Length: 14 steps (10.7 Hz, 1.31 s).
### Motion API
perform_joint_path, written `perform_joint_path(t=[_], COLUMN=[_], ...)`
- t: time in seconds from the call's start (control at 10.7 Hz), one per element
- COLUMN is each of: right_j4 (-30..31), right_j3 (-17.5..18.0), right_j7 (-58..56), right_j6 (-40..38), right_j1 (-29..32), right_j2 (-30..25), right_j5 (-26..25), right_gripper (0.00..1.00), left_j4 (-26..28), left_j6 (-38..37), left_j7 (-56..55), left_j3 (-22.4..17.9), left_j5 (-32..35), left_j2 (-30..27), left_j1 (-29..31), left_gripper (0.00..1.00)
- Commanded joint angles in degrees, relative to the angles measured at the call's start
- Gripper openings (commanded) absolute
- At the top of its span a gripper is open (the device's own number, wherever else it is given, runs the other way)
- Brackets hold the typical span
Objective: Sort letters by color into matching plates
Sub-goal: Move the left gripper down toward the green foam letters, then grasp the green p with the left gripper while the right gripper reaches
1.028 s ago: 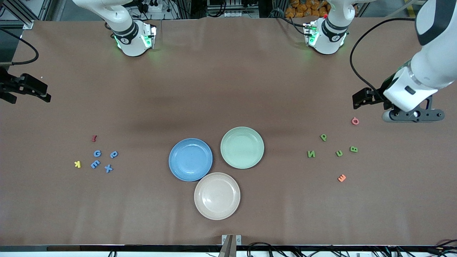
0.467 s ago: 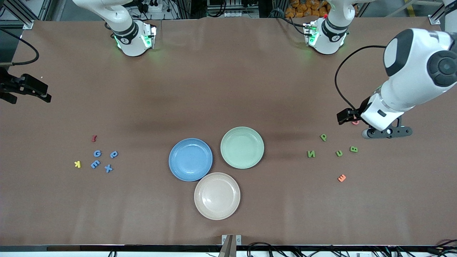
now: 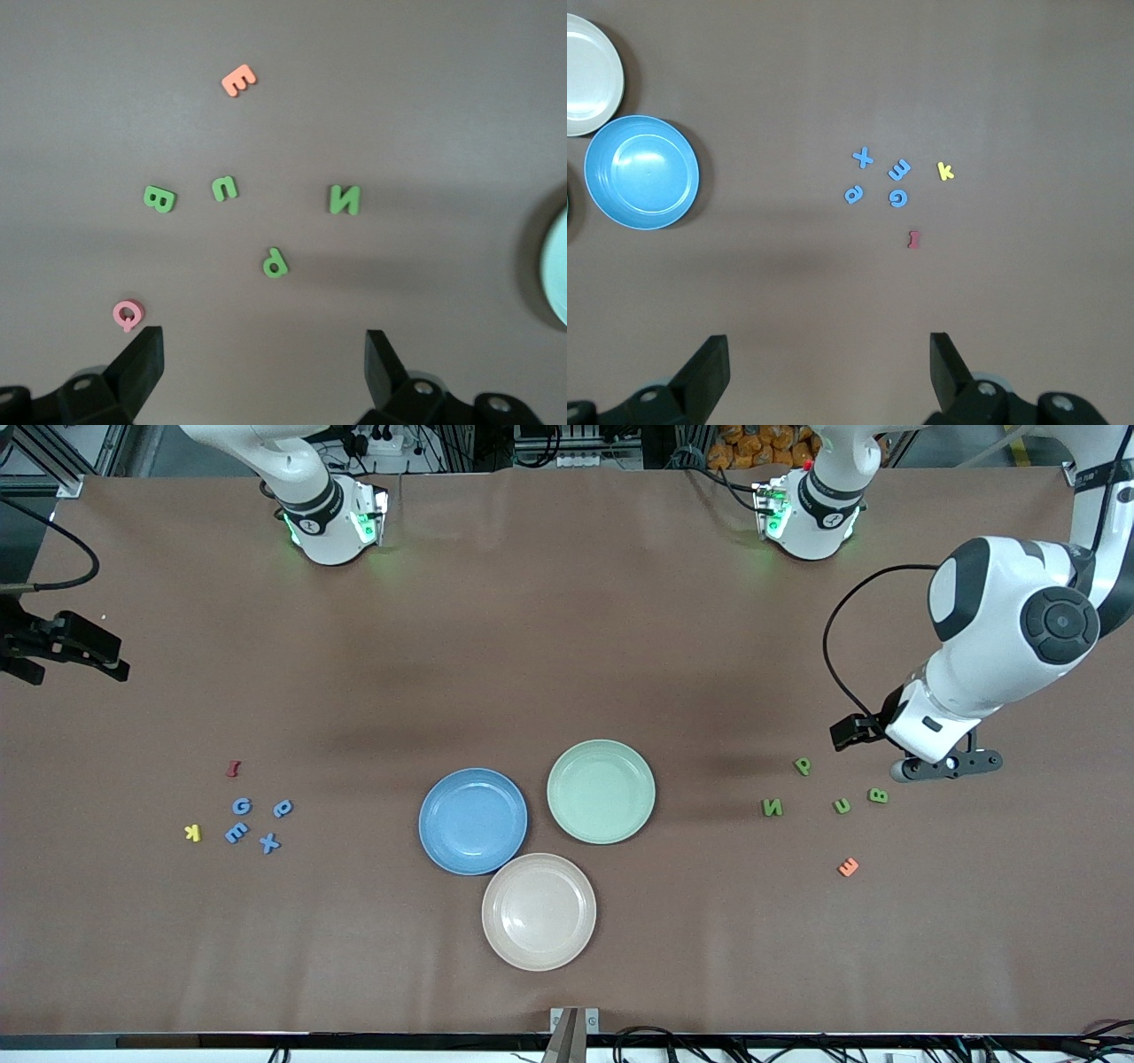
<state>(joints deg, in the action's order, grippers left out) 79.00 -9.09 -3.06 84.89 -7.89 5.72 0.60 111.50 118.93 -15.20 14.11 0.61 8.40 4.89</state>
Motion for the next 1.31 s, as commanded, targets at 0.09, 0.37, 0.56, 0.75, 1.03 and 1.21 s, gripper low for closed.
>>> perform_joint_path(t=[0.09,0.37,0.56,0.75,1.03,1.21], right_j4=[-1.3,-1.3,-1.3,-1.1,-0.9,-0.9], right_j3=[0.8,0.8,0.8,0.7,0.7,0.7], right_j7=[-0.4,-0.4,-0.4,-0.4,-0.3,-0.3], right_j6=[0.0,0.3,0.3,0.4,1.4,1.6], right_j1=[0.7,0.6,0.7,0.8,0.7,0.8], right_j2=[1.0,1.0,1.0,1.1,1.5,1.6], right_j5=[-0.7,-0.6,-0.6,-0.4,-0.4,-0.3], right_gripper=[1.00,1.00,1.00,1.00,1.00,1.00], left_j4=[1.3,1.4,3.3,6.7,14.8,17.5], left_j6=[6.7,11.5,16.0,21.8,32.0,32.7], left_j7=[-7.7,-11.6,-13.7,-18.5,-20.1,-20.7], left_j3=[0.4,0.4,0.4,0.3,0.3,0.3], left_j5=[6.2,7.7,7.7,7.7,8.1,8.1], left_j2=[5.8,10.0,11.2,12.3,12.3,12.2], left_j1=[1.5,1.6,2.4,2.4,2.8,2.9], left_gripper=[1.00,1.00,1.00,1.00,1.00,1.00])
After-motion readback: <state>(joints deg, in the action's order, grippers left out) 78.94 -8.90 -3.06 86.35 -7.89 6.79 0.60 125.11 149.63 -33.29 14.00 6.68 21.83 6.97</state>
